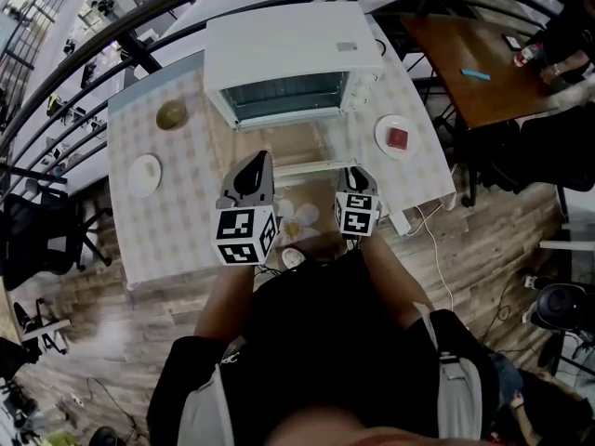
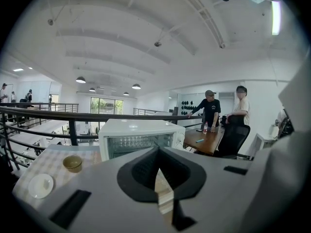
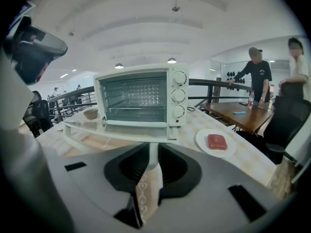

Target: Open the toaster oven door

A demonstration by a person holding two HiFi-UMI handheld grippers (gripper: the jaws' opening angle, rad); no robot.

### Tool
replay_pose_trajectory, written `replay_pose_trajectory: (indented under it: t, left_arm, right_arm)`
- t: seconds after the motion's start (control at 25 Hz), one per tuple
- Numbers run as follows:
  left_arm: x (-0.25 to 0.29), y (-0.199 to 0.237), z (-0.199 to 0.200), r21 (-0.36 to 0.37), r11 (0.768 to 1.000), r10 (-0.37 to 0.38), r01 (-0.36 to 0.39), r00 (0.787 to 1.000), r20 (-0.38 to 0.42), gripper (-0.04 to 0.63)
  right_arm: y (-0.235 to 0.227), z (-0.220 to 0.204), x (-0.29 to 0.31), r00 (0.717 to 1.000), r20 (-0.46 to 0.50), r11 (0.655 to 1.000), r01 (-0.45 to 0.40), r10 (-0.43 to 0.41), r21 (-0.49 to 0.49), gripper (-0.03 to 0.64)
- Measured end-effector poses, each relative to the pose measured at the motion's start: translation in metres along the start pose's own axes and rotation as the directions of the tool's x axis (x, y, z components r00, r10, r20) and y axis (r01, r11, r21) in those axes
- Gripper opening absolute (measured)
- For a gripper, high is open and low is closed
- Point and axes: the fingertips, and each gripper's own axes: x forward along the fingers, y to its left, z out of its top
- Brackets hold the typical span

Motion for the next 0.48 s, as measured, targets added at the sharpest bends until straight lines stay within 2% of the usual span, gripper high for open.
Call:
replay_pose_trajectory:
  t: [0.48]
  left_arm:
    - [0.0,-0.008,-0.011,0.015,1.0,-0.01,0.011,1.0,-0.027,0.011]
  right_arm:
    - [-0.001,-0.064,0.019,0.99,-0.142,1.0,0.013,-0.01,0.017,0.066]
